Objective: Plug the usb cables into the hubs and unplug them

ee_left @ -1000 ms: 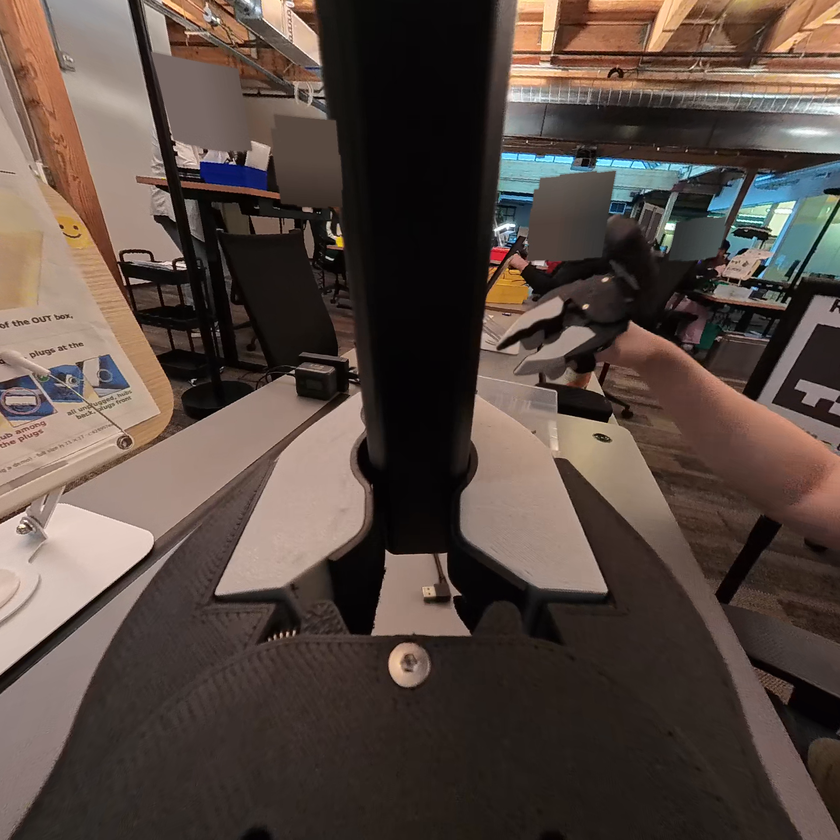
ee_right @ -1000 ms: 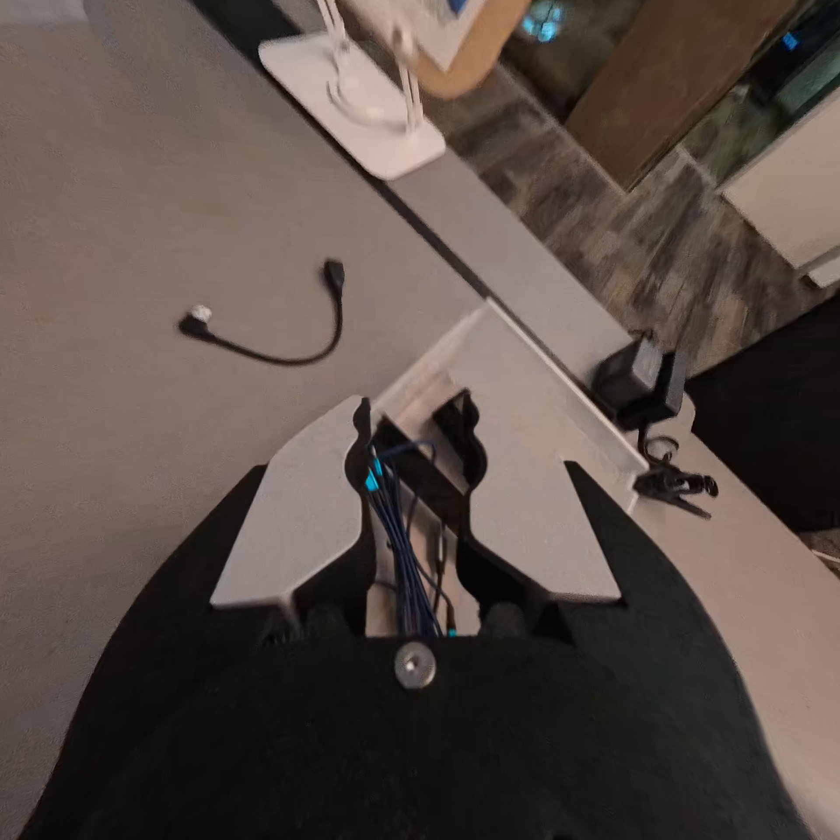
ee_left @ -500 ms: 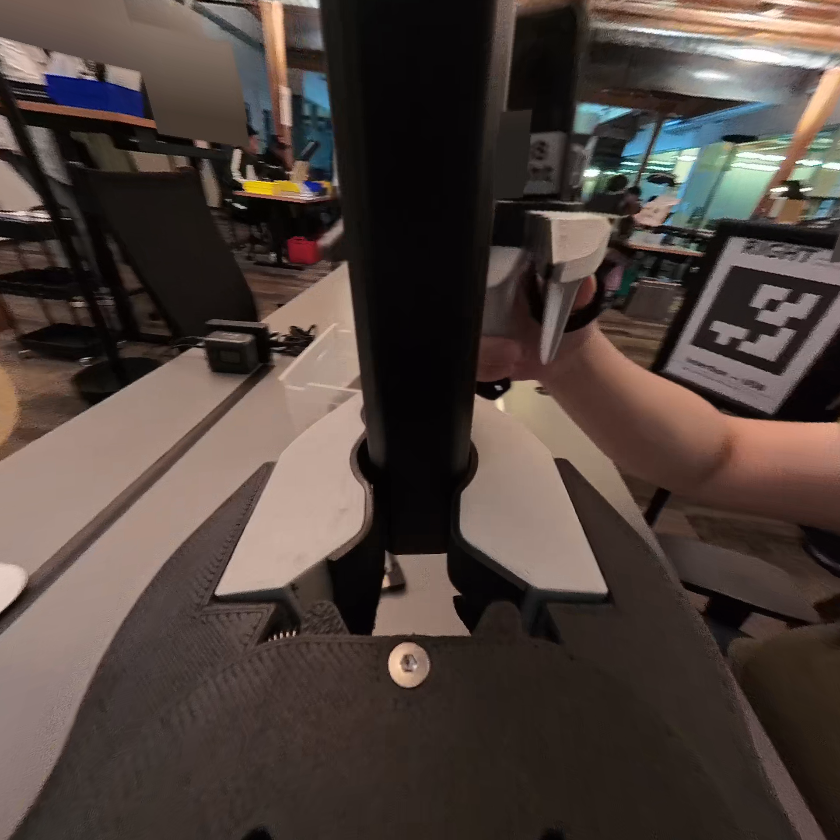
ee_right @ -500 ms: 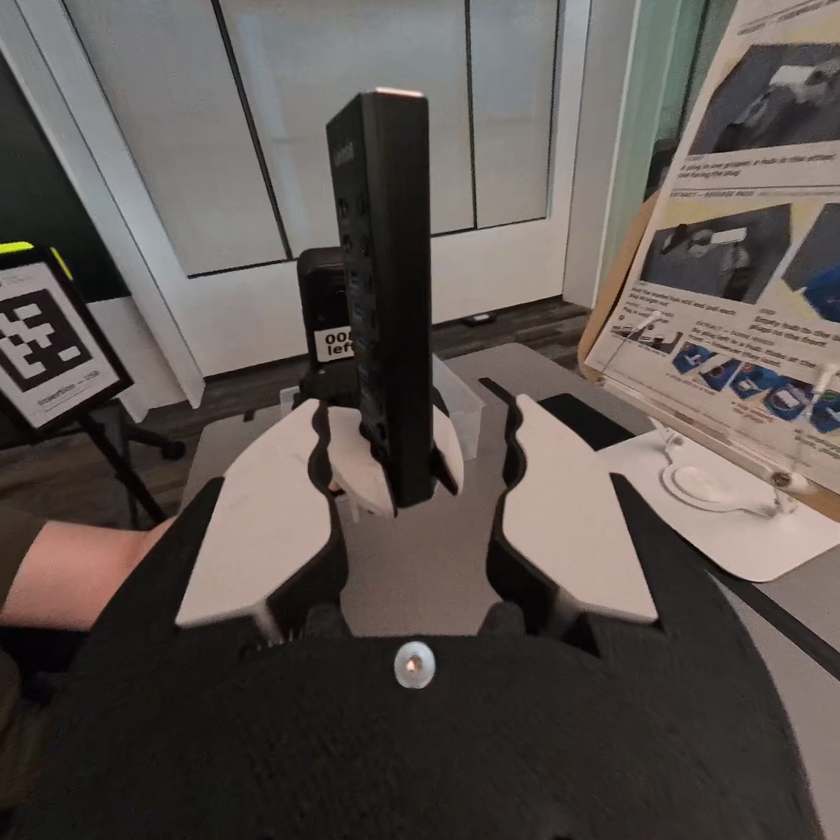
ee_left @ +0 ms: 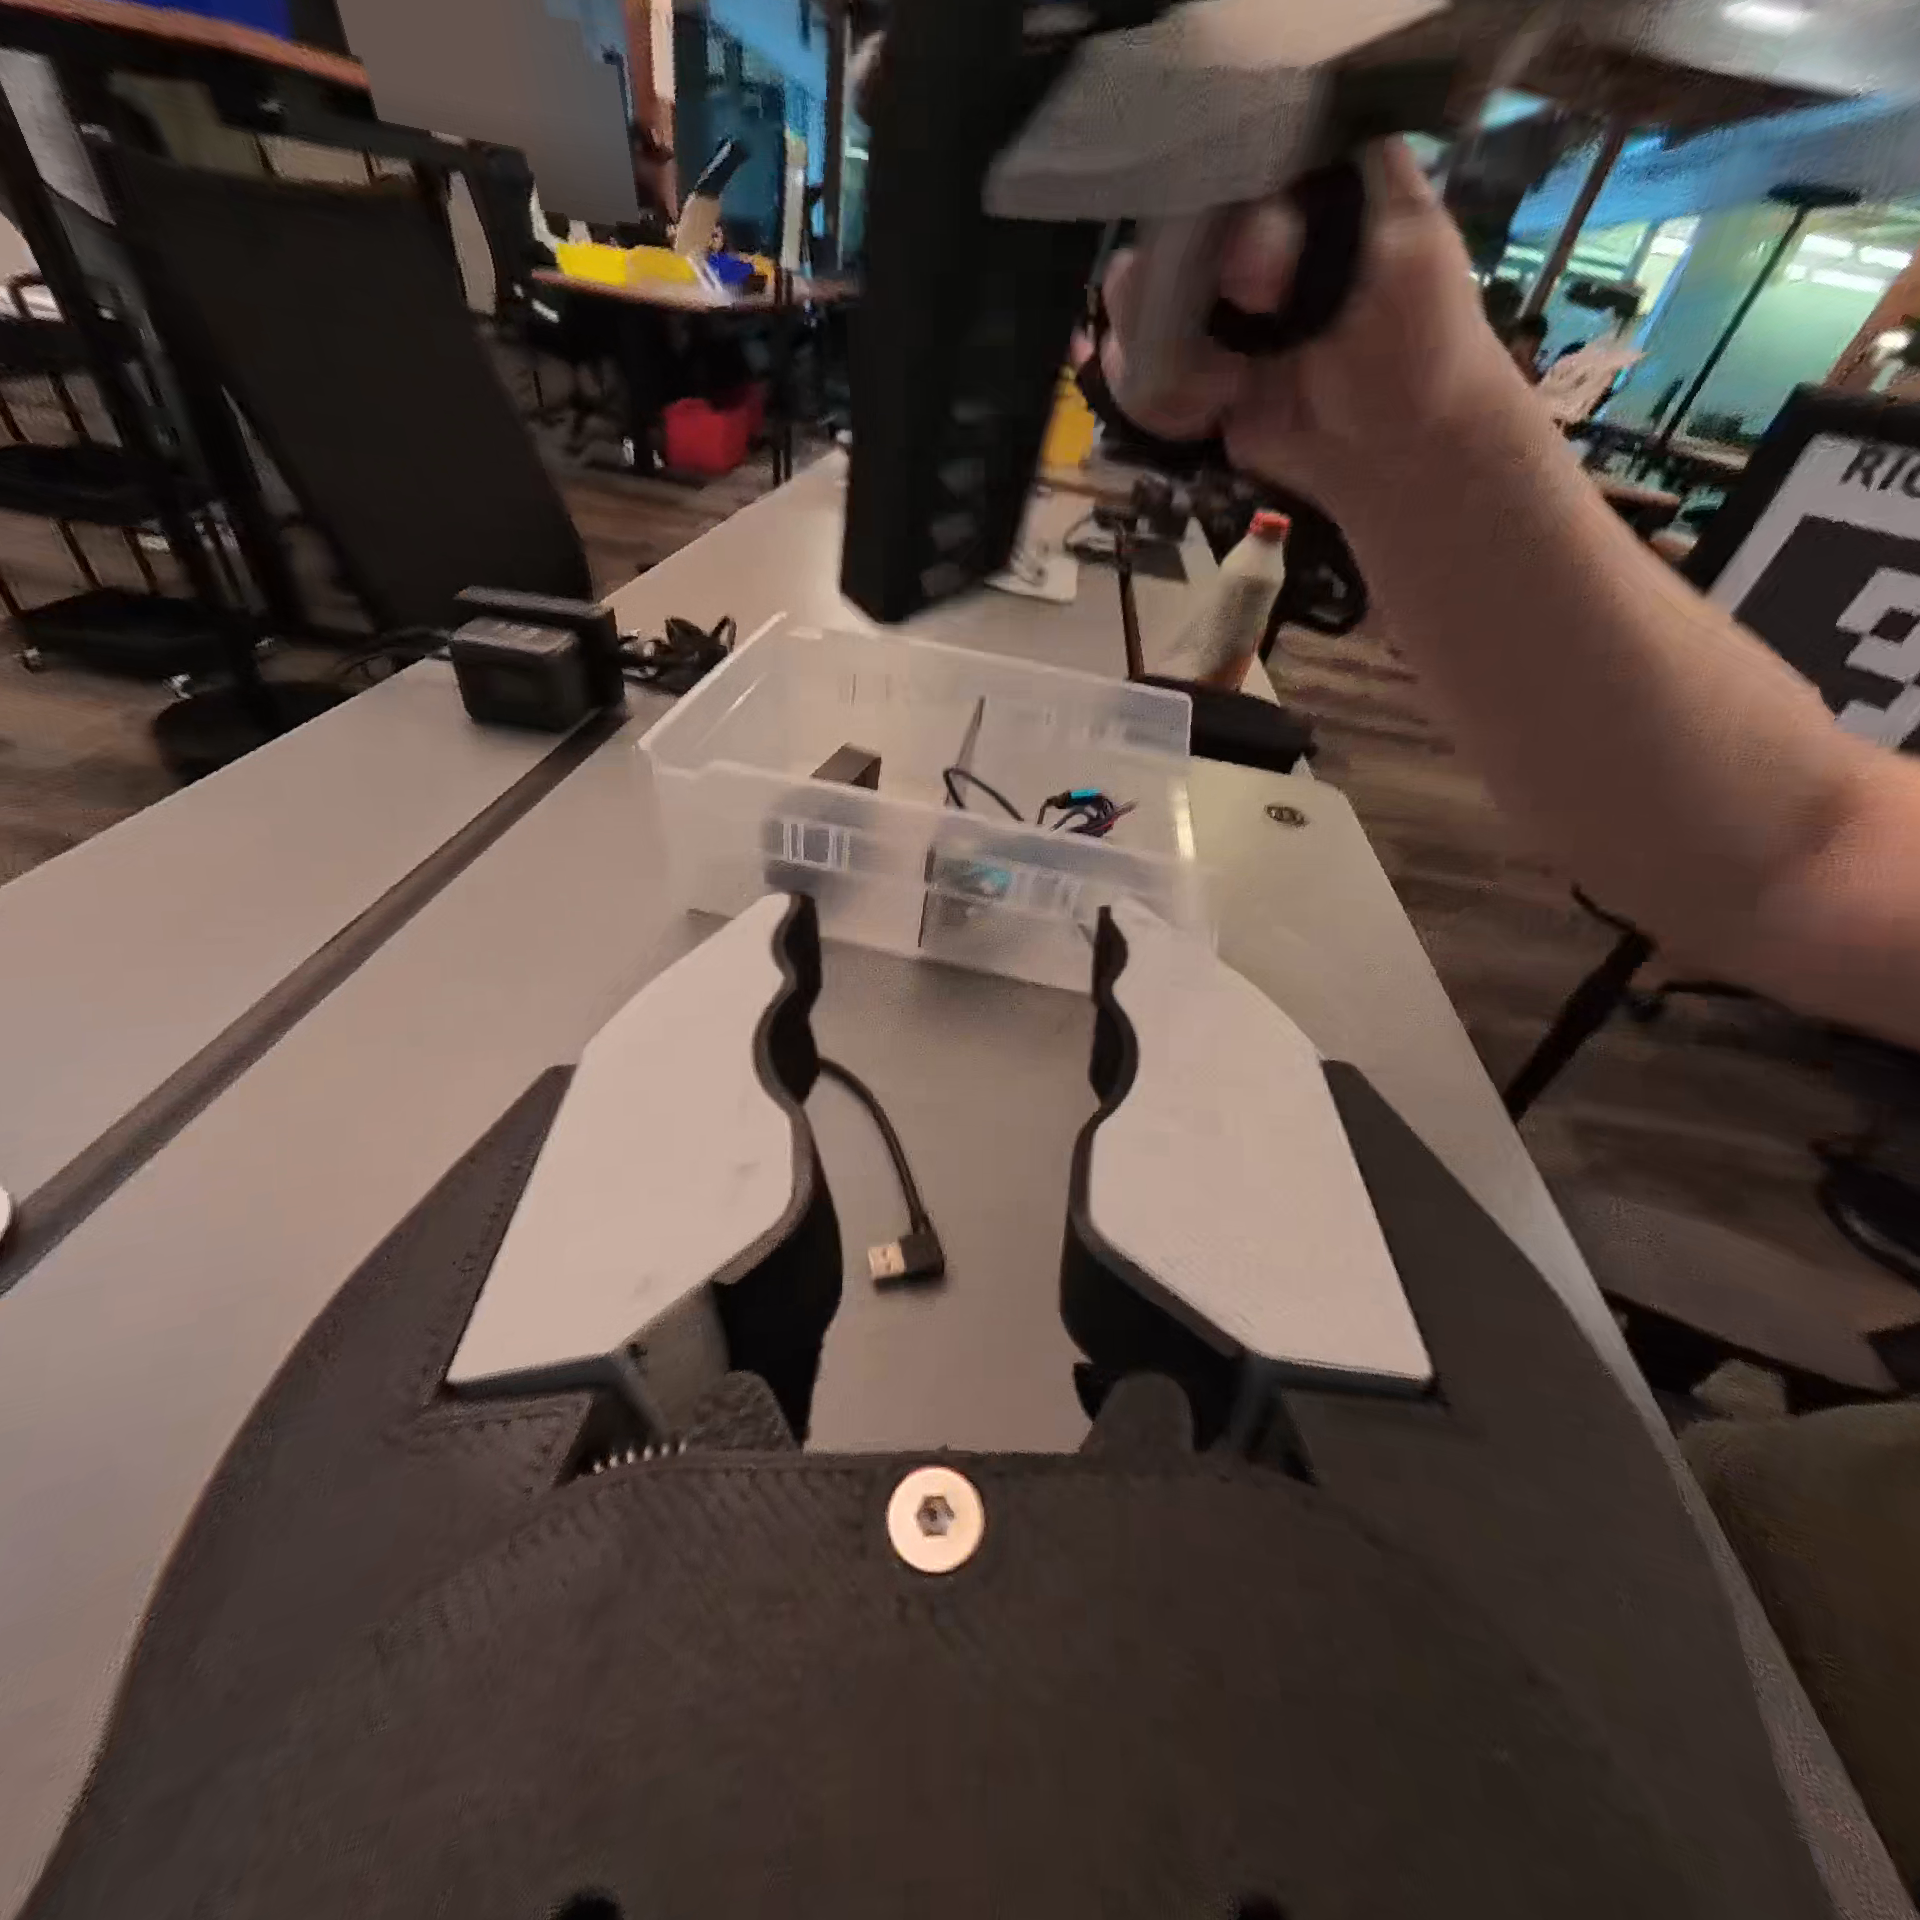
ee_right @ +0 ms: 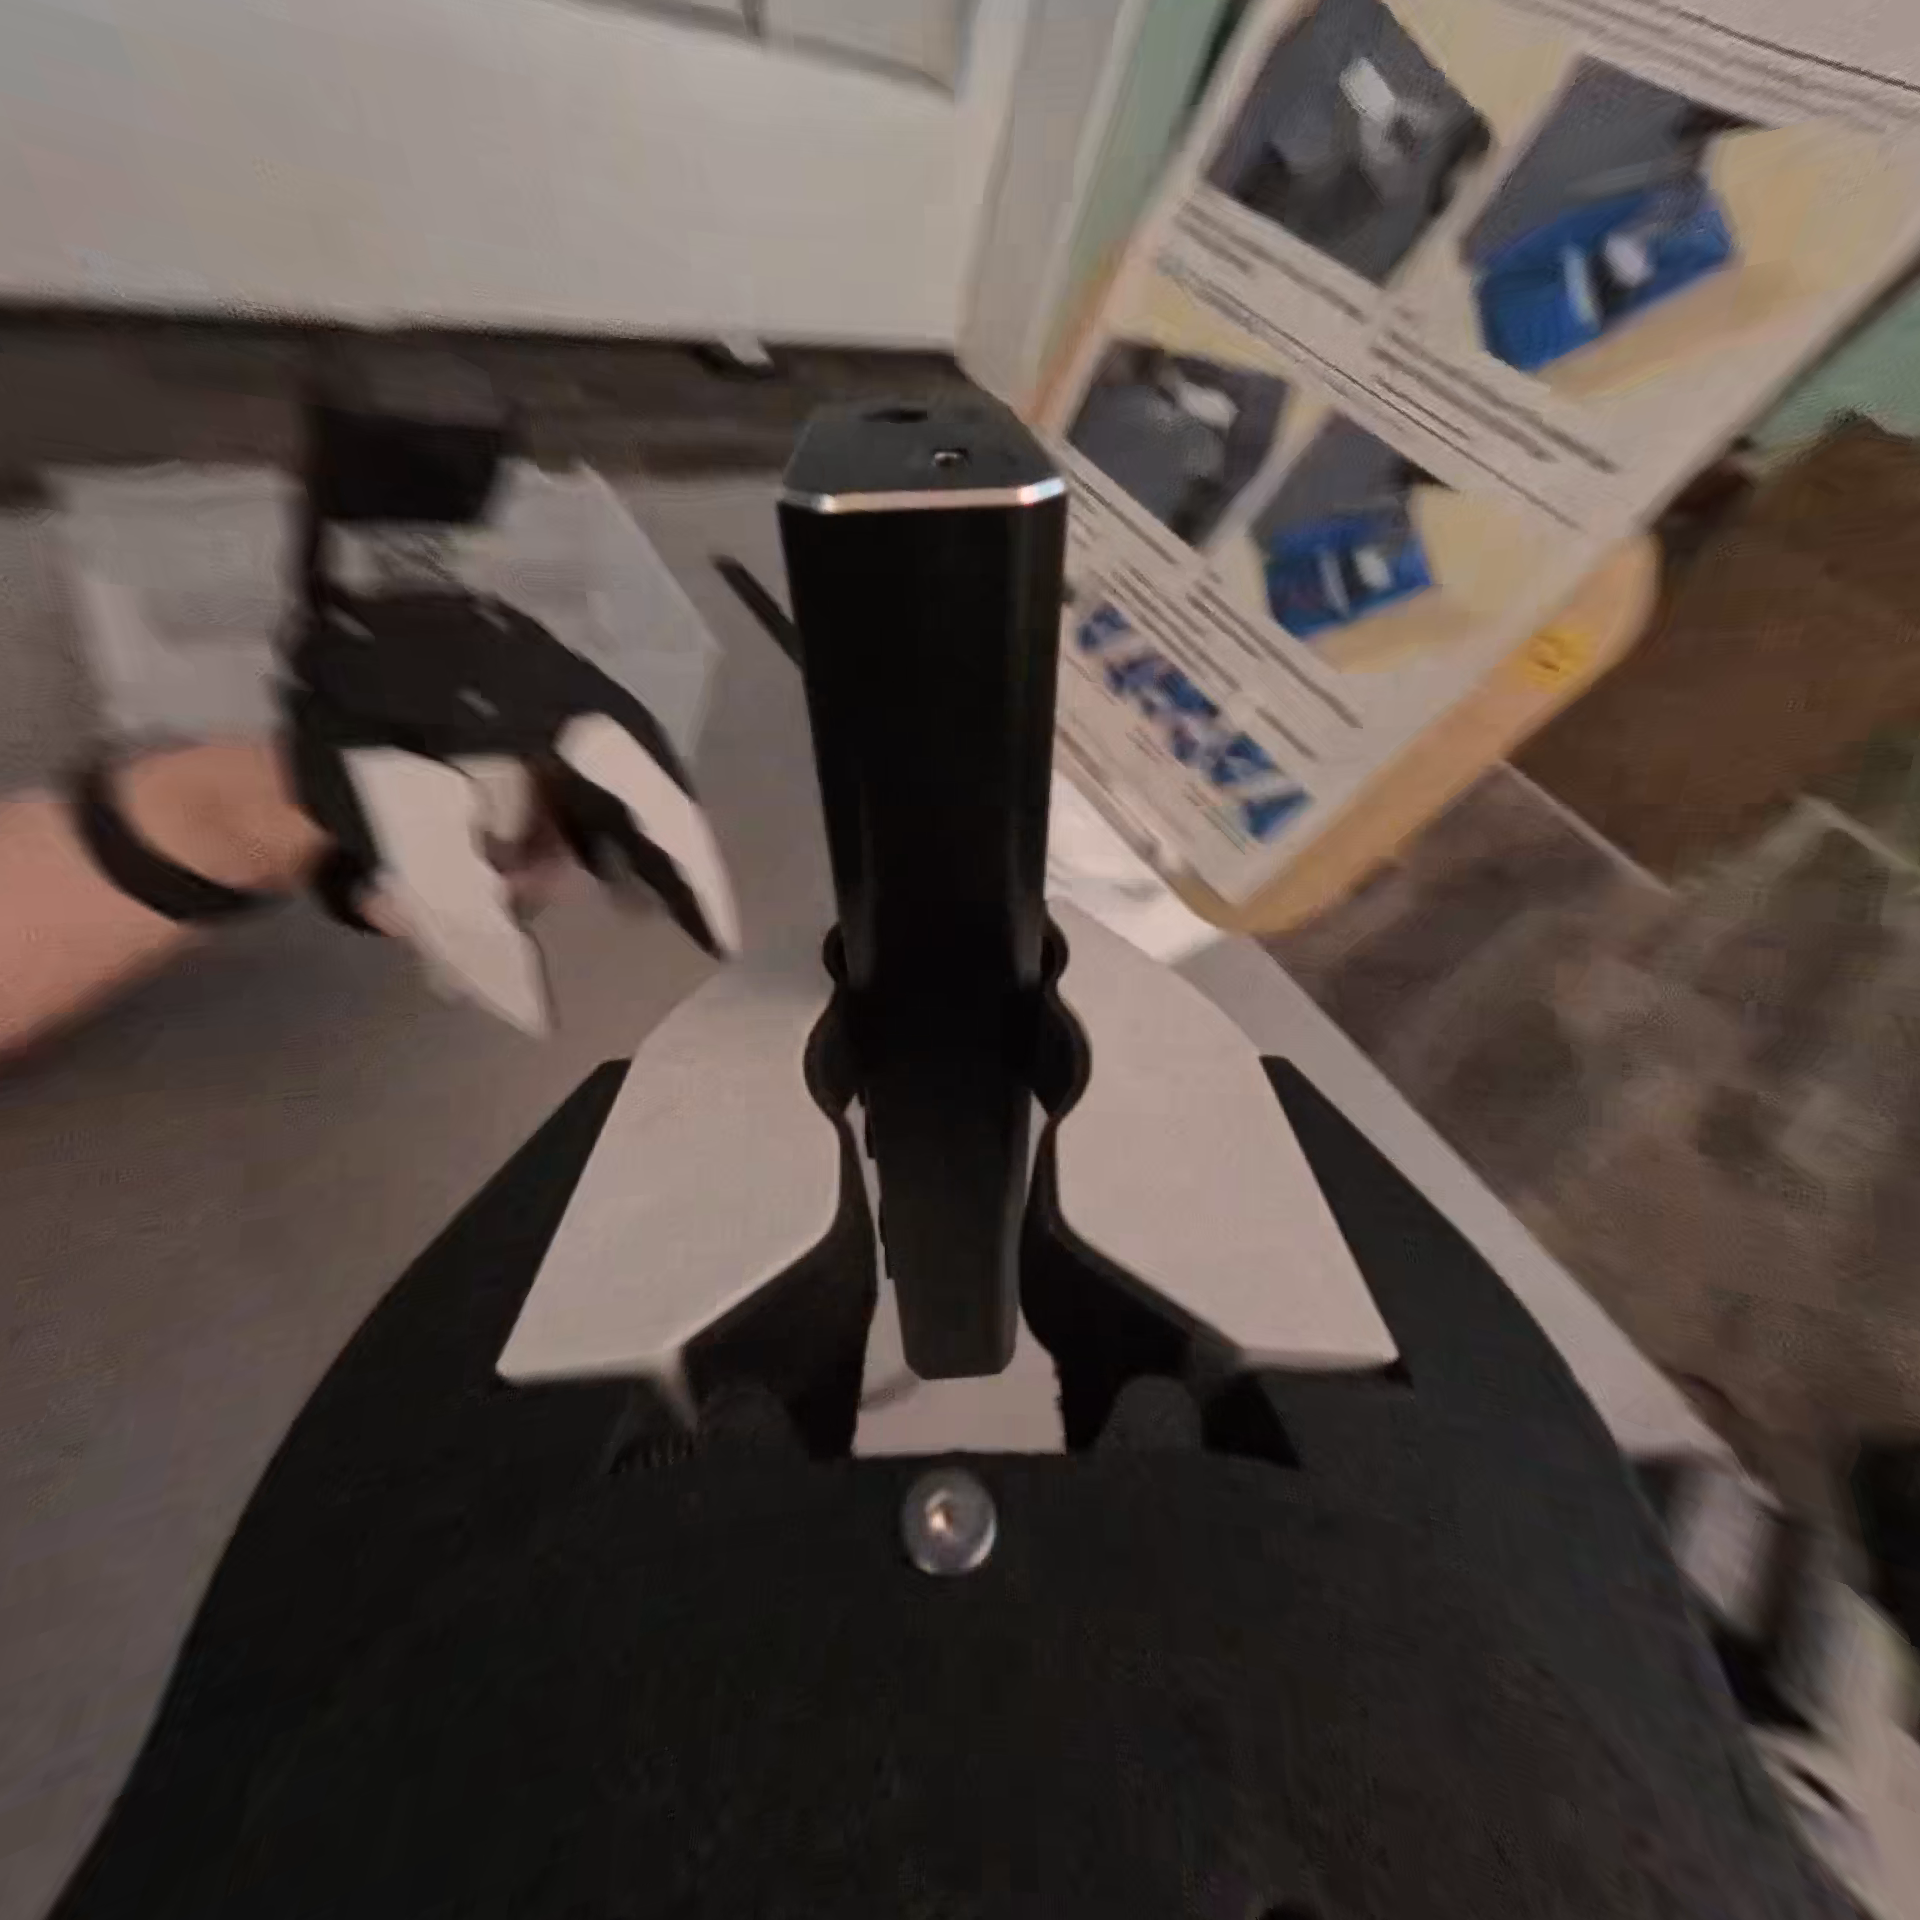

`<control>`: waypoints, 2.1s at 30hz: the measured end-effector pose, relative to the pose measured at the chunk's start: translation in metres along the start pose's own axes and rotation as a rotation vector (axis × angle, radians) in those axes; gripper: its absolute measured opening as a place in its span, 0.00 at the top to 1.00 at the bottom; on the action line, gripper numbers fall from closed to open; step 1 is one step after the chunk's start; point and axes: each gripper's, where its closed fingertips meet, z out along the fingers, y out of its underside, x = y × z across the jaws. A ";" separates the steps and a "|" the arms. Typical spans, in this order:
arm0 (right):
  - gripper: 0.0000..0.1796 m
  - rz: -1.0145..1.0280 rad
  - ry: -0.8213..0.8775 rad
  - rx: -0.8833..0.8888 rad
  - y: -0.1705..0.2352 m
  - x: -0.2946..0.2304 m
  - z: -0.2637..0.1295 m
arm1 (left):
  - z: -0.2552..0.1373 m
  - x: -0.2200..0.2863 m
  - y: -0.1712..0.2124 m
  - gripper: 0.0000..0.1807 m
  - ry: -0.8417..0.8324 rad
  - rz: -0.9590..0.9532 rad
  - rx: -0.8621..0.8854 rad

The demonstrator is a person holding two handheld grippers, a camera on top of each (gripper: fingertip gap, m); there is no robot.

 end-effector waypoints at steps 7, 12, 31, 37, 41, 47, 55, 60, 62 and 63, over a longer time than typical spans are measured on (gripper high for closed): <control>0.83 -0.219 0.156 -0.777 0.192 0.108 -0.051 | -0.014 0.008 -0.002 0.81 0.043 0.014 -0.035; 0.83 -0.224 0.020 -1.078 0.285 0.105 -0.065 | -0.020 0.013 -0.009 0.81 0.043 0.037 -0.021; 0.83 -0.203 -0.329 -1.341 0.365 0.077 -0.052 | -0.024 0.006 -0.008 0.82 0.040 0.004 -0.001; 0.83 -0.290 -0.280 -1.338 0.354 0.085 -0.058 | -0.026 0.008 -0.012 0.82 0.048 0.004 0.015; 0.84 -0.329 -0.246 -1.334 0.347 0.087 -0.061 | -0.029 0.013 -0.017 0.82 0.053 0.020 0.030; 0.86 -0.405 -0.181 -1.319 0.311 0.088 -0.066 | -0.035 0.017 -0.024 0.82 0.066 0.020 0.058; 0.76 -0.627 -0.211 -0.758 0.167 -0.017 0.014 | -0.045 0.026 -0.035 0.82 0.090 0.037 0.103; 0.82 -0.628 -0.537 -0.851 0.234 -0.106 0.050 | -0.052 0.032 -0.040 0.83 0.113 0.035 0.122; 0.83 -0.607 -0.584 -0.864 0.252 -0.118 0.060 | -0.057 0.034 -0.041 0.83 0.126 0.030 0.122; 0.83 -0.591 -0.587 -0.862 0.257 -0.122 0.066 | -0.061 0.035 -0.042 0.83 0.130 0.027 0.126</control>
